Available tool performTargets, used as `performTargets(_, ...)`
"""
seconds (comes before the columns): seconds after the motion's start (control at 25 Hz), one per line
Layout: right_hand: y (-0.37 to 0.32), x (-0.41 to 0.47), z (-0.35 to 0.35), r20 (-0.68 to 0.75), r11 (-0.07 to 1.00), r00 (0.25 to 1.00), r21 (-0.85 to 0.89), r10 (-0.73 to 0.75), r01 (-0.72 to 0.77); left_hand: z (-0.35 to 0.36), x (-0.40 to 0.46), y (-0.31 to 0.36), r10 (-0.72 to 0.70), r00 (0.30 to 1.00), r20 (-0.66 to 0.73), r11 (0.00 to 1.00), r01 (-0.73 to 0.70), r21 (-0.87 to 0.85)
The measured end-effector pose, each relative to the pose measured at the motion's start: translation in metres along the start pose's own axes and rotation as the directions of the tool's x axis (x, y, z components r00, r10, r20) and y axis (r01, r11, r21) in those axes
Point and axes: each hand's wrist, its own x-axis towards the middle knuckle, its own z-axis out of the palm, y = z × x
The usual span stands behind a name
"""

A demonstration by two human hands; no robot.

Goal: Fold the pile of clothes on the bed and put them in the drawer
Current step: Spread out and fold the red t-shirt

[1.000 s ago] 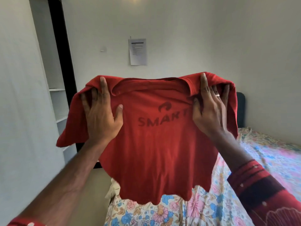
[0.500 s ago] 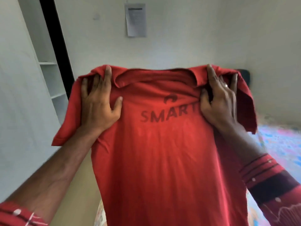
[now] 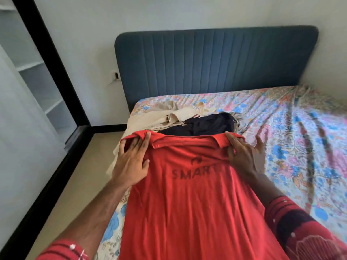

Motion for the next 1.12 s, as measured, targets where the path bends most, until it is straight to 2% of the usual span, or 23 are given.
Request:
performTargets(0.16,0.005,0.017,0.066,0.081,0.997,0.996,-0.071,0.035,-0.029,0.067,0.028,-0.010,-0.062,0.987,0.150,0.996,0.070,-0.051)
performTargets(0.28,0.004,0.038,0.100,0.215,0.989,0.973,-0.133,0.086,-0.058,0.106,0.052,-0.017,-0.147,0.939,0.310,0.973,0.194,-0.124)
performTargets(0.36,0.009,0.058,0.119,0.308,0.977,0.937,-0.183,0.164,-0.111,0.126,0.072,-0.019,-0.248,0.845,0.473,0.905,0.376,-0.197)
performTargets(0.44,0.013,0.083,0.135,0.339,0.966,0.908,-0.158,0.247,-0.203,0.145,0.086,-0.026,-0.367,0.725,0.583,0.758,0.596,-0.264)
performTargets(0.52,0.014,0.094,0.140,0.285,0.947,0.904,-0.037,0.317,-0.321,0.154,0.090,-0.031,-0.418,0.698,0.581,0.696,0.657,-0.289)
performTargets(0.6,0.016,0.093,0.140,0.204,0.876,0.877,0.128,0.436,-0.465,0.163,0.086,-0.035,-0.377,0.735,0.564,0.741,0.605,-0.293)
performTargets(0.68,0.028,0.074,0.135,0.157,0.764,0.803,0.247,0.575,-0.596,0.166,0.074,-0.038,-0.345,0.788,0.510,0.796,0.534,-0.287)
performTargets(0.76,0.055,0.047,0.130,0.254,0.711,0.730,0.181,0.634,-0.680,0.165,0.060,-0.035,-0.342,0.859,0.380,0.837,0.463,-0.293)
performTargets(0.84,0.075,0.027,0.123,0.473,0.746,0.686,0.085,0.554,-0.661,0.162,0.040,-0.028,-0.348,0.900,0.260,0.863,0.416,-0.285)
performTargets(0.88,0.082,0.021,0.117,0.578,0.749,0.668,0.141,0.468,-0.647,0.161,0.029,-0.025,-0.361,0.906,0.222,0.865,0.414,-0.284)
performTargets(0.96,0.084,0.019,0.107,0.740,0.656,0.613,0.319,0.279,-0.684,0.154,0.013,-0.025,-0.465,0.863,0.195,0.803,0.504,-0.317)
performTargets(1.0,0.086,0.021,0.104,0.777,0.625,0.592,0.358,0.212,-0.694,0.149,0.007,-0.028,-0.561,0.806,0.188,0.730,0.589,-0.347)
performTargets(1.08,0.094,0.028,0.101,0.747,0.693,0.633,0.347,0.202,-0.632,0.143,-0.001,-0.039,-0.726,0.661,0.189,0.551,0.723,-0.417)
performTargets(1.12,0.099,0.032,0.100,0.721,0.704,0.651,0.335,0.237,-0.627,0.141,-0.005,-0.046,-0.759,0.619,0.202,0.502,0.754,-0.423)
